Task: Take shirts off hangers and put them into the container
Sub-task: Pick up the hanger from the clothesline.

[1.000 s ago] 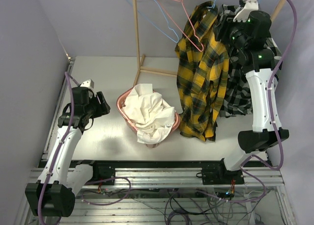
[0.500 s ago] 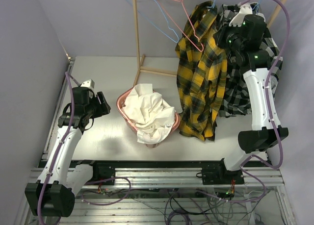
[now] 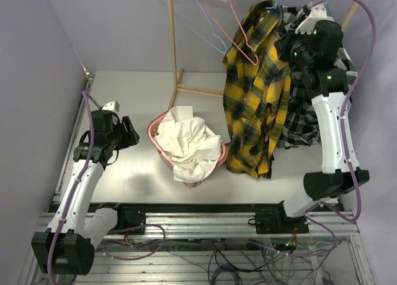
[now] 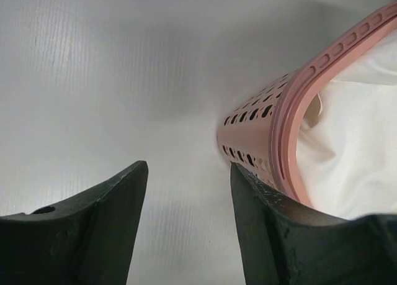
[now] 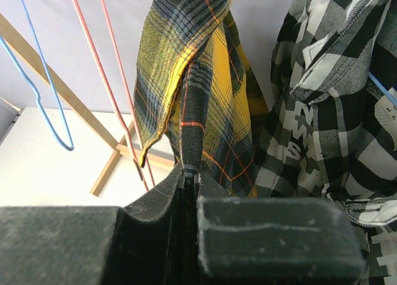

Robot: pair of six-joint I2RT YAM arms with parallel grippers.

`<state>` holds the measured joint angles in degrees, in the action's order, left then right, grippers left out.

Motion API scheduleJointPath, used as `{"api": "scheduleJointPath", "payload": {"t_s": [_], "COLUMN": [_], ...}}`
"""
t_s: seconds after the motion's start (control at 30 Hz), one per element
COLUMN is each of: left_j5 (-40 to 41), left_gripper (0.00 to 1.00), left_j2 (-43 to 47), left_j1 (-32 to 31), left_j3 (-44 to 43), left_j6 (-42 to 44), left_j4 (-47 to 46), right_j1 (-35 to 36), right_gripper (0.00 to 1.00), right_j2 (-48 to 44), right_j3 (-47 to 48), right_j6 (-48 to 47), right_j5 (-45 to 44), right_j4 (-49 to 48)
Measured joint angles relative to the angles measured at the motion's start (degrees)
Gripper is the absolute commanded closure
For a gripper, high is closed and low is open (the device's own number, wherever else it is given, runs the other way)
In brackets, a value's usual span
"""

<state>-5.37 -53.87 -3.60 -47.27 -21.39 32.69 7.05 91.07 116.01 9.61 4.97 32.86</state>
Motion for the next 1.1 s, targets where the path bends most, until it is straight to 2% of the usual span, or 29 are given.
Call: {"api": "scheduleJointPath", "payload": {"t_s": [0.33, 0.53, 0.83, 1.1], "left_j5": [0.02, 0.02, -0.46, -5.29], "left_gripper": [0.35, 0.34, 0.31, 0.29], "left_j2": [0.42, 0.42, 1.75, 8.09], "left_j1": [-0.28, -0.37, -0.37, -0.37], "left_j3": [0.0, 0.0, 0.0, 0.31], "left_j6": [0.0, 0.0, 0.17, -0.04], "left_j4": [0.0, 0.0, -0.17, -4.2], "right_j1": [0.02, 0.02, 0.02, 0.02], "right_gripper": [1.0, 1.0, 1.0, 1.0], "right_j2": [-0.57, -3.56, -18.84, -31.93], "right_j3": [3.58, 2.4, -11.58, -25.0], "right_j6": [-0.44, -0.63, -0.61, 0.09], "right_j5": [-1.4, -3.32, -5.68, -6.58], "right_j4": [0.44, 0.9, 0.17, 2.45]}}
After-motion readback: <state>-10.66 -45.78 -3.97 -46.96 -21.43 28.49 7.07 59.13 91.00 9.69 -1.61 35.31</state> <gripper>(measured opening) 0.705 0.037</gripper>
